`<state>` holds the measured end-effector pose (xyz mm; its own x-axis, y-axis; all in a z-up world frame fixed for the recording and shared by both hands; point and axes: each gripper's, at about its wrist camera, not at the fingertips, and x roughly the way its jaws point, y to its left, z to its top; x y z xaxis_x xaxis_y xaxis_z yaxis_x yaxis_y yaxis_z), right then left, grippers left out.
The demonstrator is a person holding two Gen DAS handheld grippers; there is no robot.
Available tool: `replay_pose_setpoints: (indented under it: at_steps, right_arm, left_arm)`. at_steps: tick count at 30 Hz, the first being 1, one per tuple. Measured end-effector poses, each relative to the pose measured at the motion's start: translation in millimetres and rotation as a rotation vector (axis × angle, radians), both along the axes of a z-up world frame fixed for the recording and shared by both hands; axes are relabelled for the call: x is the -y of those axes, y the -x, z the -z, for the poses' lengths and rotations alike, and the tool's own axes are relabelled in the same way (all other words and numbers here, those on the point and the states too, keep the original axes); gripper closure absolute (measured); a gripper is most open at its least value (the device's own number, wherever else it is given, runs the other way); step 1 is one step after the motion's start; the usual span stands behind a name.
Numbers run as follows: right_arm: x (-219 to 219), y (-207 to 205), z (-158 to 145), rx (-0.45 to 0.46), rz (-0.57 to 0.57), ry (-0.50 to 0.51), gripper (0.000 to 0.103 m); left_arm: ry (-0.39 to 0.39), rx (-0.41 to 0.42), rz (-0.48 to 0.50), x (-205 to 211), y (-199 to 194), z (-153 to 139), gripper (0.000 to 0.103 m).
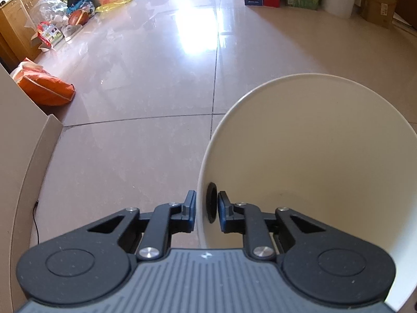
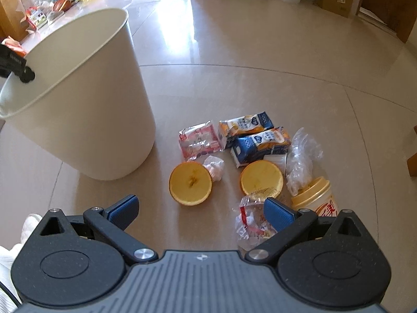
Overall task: Collect trash
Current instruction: 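Grasp the orange peel half with the right gripper while left holds bin rim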
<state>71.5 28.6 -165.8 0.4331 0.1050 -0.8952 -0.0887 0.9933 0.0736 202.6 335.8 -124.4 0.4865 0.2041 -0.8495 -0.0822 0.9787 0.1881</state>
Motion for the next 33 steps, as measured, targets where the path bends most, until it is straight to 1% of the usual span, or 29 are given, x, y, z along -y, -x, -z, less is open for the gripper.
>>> replay_pose_setpoints:
  at_steps: [1,5,8,12,14,16,20,22,26,29,31,33]
  right_arm:
    - [-1,0,3,-0.003,-0.003,0.0,0.0]
    - [-5,-1,18,0.013,-0.037,0.014,0.0]
    - [-13,-1,37,0.036,-0.105,0.041,0.0]
    - [-29,-10,61,0.058,-0.163,0.015,0.001]
    - [-40,-18,74,0.066,-0.181,0.035,0.001]
    - [-50,-29,92,0.052,-0.172,0.063,0.001]
    - [-56,-54,137,-0.026,-0.086,0.114,0.0]
    - [-56,-64,153,-0.052,-0.05,0.134,0.0]
    - [-56,-78,170,-0.079,-0.004,0.123,0.0]
    - [-56,-84,174,-0.084,0.011,0.11,0.001]
    - [-55,-87,175,-0.092,0.019,0.095,0.006]
    - [-55,-89,176,-0.103,0.015,0.099,0.018]
  left_arm:
    - [-0.003,0.004,0.002,1,2,0,0.089]
    - [-0.002,0.013,-0.01,3,6,0,0.089]
    - [0.001,0.018,-0.017,1,7,-1,0.089]
    - [0.009,0.021,-0.023,-1,9,0,0.089]
    - [0.015,0.021,-0.029,-2,9,-2,0.089]
    - [0.024,0.021,-0.038,-4,9,-3,0.089]
    - [0.04,0.018,-0.048,-7,9,-4,0.09]
    - [0.046,0.016,-0.05,-9,9,-4,0.09]
    - [0.057,0.015,-0.055,-12,9,-4,0.09]
    - [0.064,0.015,-0.058,-14,8,-4,0.09]
    - [0.069,0.016,-0.06,-15,8,-4,0.09]
    - [0.074,0.019,-0.063,-17,8,-3,0.091]
